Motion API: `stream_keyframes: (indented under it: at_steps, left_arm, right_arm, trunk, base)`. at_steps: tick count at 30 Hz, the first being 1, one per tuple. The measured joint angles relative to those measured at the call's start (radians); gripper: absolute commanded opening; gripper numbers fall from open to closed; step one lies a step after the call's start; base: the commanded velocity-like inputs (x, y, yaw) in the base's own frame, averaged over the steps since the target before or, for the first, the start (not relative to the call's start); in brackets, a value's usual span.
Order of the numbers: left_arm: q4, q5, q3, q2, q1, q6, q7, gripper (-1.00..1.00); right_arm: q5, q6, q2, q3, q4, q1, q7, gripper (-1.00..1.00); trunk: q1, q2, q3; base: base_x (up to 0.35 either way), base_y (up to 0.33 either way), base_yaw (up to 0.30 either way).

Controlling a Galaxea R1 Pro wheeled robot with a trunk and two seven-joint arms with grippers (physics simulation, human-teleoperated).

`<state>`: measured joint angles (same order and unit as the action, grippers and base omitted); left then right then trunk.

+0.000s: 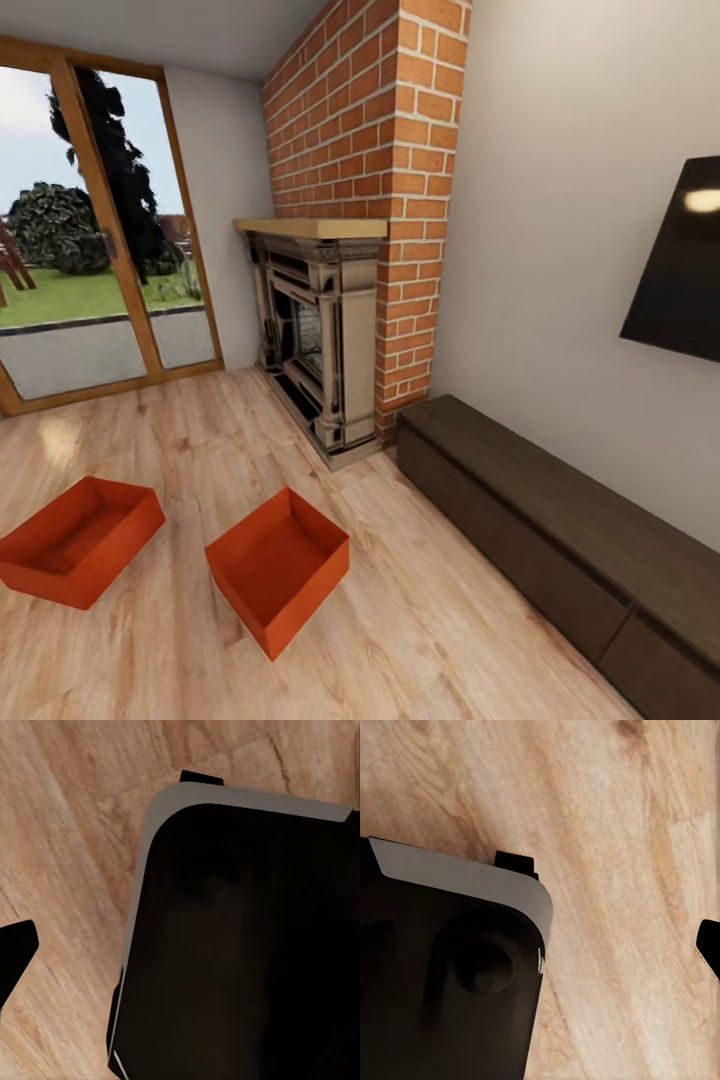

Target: Move the two storage containers from the living room to the garage. In the garage, place one container on the floor and stack the other container on top of it (either order is fine).

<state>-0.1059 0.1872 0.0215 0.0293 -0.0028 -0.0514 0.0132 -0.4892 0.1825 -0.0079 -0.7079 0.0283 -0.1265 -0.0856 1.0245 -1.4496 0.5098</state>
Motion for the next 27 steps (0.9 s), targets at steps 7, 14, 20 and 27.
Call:
stream_keyframes:
  at_steps: [7,14,20,27]
  left_arm:
    - [0.000,0.000,0.000,0.000,0.000,0.000,0.000,1.00]
    - [0.000,-0.001,0.000,0.000,0.000,0.000,0.000,1.00]
    - [-0.001,-0.002,0.000,0.000,0.000,0.000,0.001,1.00]
    - [-0.002,-0.002,0.000,0.000,0.000,0.000,0.001,1.00]
  right_arm:
    - [0.000,0.000,0.001,0.000,0.000,0.000,0.000,1.00]
    - [0.000,0.000,0.001,0.000,0.000,0.000,0.000,1.00]
    - [0.000,0.000,0.001,0.000,0.000,0.000,0.000,1.00]
    - [0.000,0.000,0.001,-0.001,0.000,0.000,0.000,1.00]
  trunk:
    - [0.000,0.000,0.000]
    - [0.000,0.000,0.000]
    - [0.001,0.000,0.000]
    - [0.000,0.000,0.000]
  base:
    - [0.314,0.000,0.000]
    - [0.302,0.000,0.000]
    - [0.058,0.000,0.000]
    - [0.024,0.000,0.000]
